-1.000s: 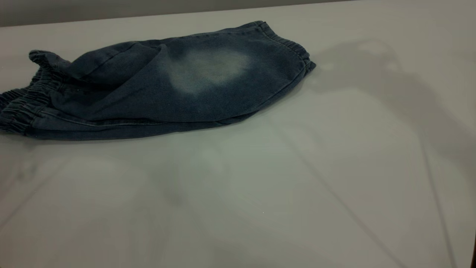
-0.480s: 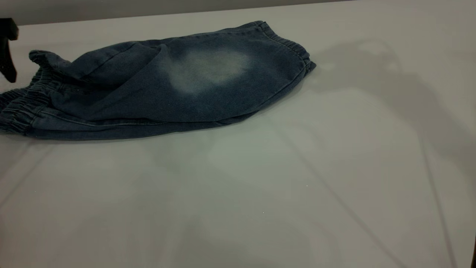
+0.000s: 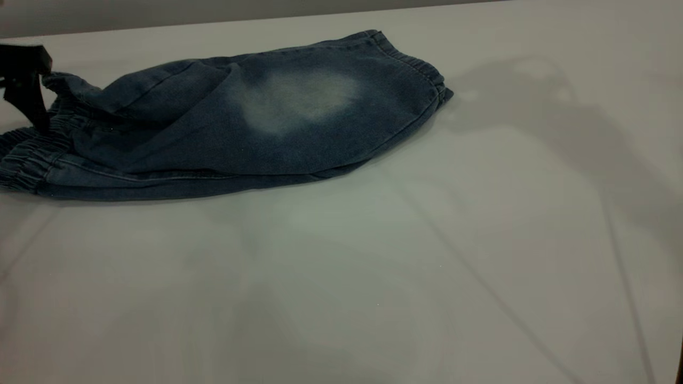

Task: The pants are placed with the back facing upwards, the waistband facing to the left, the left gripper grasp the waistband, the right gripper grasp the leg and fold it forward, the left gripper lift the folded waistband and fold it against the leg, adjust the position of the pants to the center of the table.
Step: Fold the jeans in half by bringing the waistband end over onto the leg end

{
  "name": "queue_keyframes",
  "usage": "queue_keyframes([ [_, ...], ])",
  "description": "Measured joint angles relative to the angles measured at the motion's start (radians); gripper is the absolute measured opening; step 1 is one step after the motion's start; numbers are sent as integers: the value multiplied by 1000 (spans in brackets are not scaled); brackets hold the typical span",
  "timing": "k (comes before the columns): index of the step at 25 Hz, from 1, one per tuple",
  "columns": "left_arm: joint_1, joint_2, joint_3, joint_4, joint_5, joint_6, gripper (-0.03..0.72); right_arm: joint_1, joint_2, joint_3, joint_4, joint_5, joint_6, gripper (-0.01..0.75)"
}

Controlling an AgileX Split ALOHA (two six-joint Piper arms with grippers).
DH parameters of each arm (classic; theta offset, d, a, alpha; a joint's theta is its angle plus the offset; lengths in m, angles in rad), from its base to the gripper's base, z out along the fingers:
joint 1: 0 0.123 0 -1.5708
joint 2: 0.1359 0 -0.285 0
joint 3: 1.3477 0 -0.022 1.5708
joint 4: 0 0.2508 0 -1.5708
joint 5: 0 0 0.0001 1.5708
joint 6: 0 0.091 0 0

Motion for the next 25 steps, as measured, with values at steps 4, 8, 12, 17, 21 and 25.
queue_keyframes([
  [4,0,26,0,-4,-5,0,549,0,0,0,0,0,0,489],
  [8,0,50,0,-41,-38,5,549,0,0,0,-1,0,0,489],
  [12,0,55,0,-151,-80,82,549,0,0,0,-1,0,0,489],
  [17,0,55,1,-328,-88,227,549,0,0,0,0,0,1,489],
  [21,0,55,1,-421,-81,300,549,0,0,0,7,0,1,489],
  [25,0,55,1,-428,-73,299,545,2,21,0,92,0,-5,489],
])
